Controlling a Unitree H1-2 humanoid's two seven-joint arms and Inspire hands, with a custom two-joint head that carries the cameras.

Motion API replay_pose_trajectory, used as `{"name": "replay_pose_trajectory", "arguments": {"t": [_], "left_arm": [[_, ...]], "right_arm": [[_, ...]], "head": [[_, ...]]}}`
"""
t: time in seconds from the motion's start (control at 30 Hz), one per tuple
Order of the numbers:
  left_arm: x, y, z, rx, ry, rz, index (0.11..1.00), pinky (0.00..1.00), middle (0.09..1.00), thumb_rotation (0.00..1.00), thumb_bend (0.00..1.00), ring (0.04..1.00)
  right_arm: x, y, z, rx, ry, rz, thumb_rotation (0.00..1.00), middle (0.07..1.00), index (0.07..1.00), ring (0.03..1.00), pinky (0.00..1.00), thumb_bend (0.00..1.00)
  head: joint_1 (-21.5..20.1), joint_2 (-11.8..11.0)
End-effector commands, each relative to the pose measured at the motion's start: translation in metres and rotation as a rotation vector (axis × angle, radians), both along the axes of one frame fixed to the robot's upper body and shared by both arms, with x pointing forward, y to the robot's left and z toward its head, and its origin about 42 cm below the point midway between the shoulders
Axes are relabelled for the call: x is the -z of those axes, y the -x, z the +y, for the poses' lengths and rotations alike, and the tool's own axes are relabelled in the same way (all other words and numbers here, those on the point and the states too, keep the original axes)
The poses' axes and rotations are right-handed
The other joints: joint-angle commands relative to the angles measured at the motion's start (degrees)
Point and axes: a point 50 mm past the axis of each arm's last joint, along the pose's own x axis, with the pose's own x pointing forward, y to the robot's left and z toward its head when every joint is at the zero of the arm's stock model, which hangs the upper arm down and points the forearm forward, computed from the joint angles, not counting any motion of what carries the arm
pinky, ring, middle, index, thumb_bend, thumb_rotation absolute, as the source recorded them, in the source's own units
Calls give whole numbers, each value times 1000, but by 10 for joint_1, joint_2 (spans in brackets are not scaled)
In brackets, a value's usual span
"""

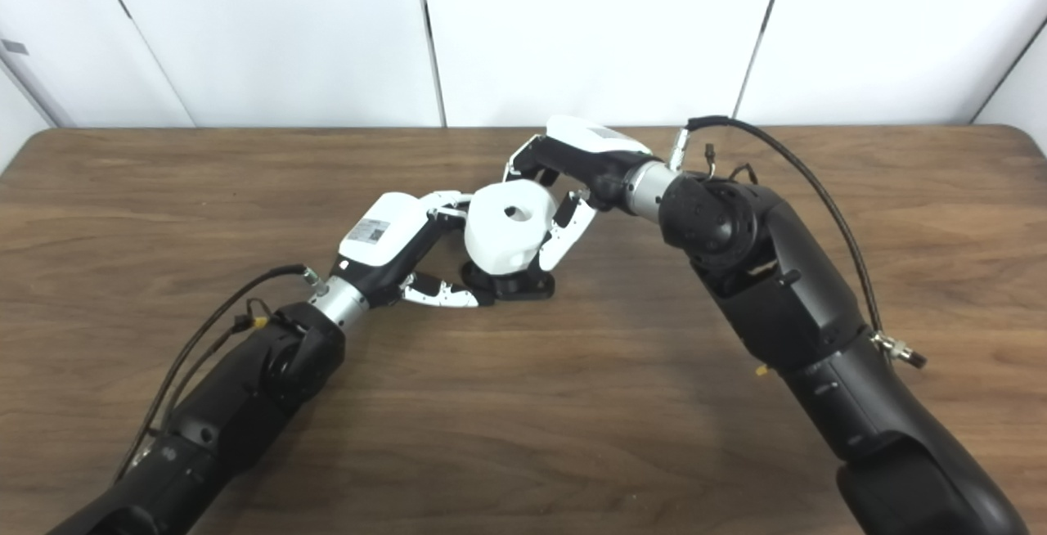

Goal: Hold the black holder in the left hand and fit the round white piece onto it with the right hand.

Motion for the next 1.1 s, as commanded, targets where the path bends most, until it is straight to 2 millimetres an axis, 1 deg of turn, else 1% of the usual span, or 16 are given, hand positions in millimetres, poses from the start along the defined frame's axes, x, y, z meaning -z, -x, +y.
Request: {"name": "replay_pose_trajectory", "arguments": {"t": [0.0,0.2,0.37,0.57,1.07], "left_arm": [[22,6,19,-64,-115,105,478,664,837,68,524,850],[23,6,18,-61,-109,108,477,669,836,68,524,850],[24,6,18,-65,-113,117,477,674,838,67,524,854],[24,6,17,-61,-113,116,477,679,840,67,524,856],[24,6,17,-59,-118,120,477,670,841,70,524,853]], "right_arm": [[-17,-2,1,-25,33,-48,128,751,481,800,766,521],[-21,-3,2,-37,51,-58,128,749,481,794,767,521],[-29,-4,6,-67,85,-61,127,740,481,801,772,521],[-38,-5,12,-97,160,-65,129,748,480,813,811,521],[-40,-2,19,-118,190,-71,129,744,481,808,807,522]], "head": [[0,1],[1,3],[0,2],[0,2],[-1,3]]}}
